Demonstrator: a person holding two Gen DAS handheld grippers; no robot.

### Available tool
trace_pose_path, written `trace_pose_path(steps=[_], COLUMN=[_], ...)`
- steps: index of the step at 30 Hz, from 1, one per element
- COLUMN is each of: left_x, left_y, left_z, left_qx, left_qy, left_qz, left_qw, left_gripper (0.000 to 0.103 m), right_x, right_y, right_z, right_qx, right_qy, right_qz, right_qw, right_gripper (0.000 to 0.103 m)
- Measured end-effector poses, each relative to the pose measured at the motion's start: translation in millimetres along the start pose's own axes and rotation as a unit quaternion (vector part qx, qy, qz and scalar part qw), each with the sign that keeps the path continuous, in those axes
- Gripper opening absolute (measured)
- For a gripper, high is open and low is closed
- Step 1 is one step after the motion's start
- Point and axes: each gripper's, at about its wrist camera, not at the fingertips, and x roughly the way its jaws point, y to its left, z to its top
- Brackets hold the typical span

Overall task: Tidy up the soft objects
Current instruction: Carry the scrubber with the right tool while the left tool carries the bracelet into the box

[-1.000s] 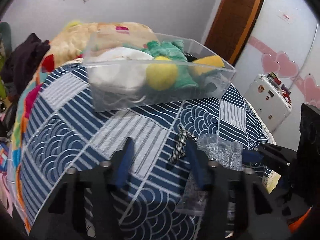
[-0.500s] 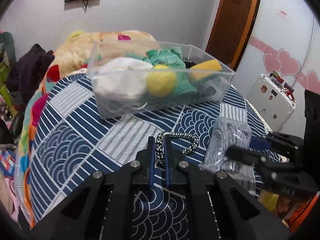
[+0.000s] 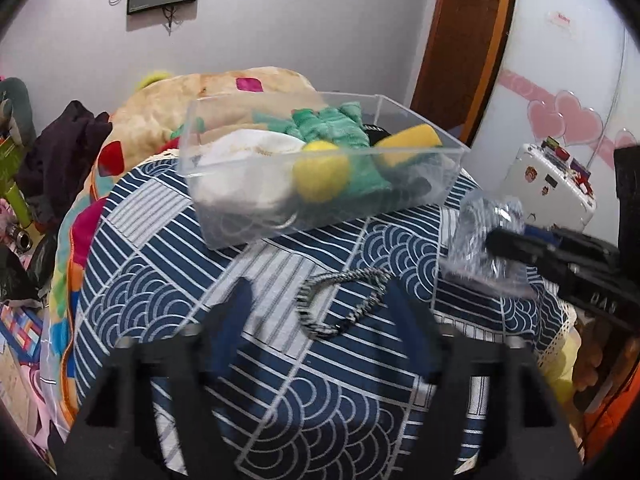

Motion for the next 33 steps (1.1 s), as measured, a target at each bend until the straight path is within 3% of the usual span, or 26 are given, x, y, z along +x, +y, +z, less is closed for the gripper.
trace_pose_path(steps=[8,12,16,24,33], left_x=[40,40,36,10,-19], left_y=[-19,-17,-15,-3,5], left_z=[-2,-1,0,4,35], left_qx=[0.017,0.013,0.011,0.0,0.019], left_qy=[0.055,0.048,0.04,0.002,-0.044], left_qz=[-0.006,-0.003,-0.008,-0.006,0.0], left_qw=[0.9983,0.9988,0.9991,1.0,0.9989], left_gripper=[0.076,0.045,0.009,0.006,0.006], right_x=[-11,-14,-12,-9,-12], right_y=[-15,-19,-16,-8,9], right_z=[3,4,4,10,43], right_qx=[0.018,0.023,0.018,0.006,-0.02], right_qy=[-0.011,-0.013,-0.009,-0.012,-0.058], right_qz=[-0.016,-0.014,-0.013,-0.01,0.0], right_qw=[1.0,1.0,1.0,1.0,0.998], right_gripper=[0.028,0.028,0.028,0.028,0.028])
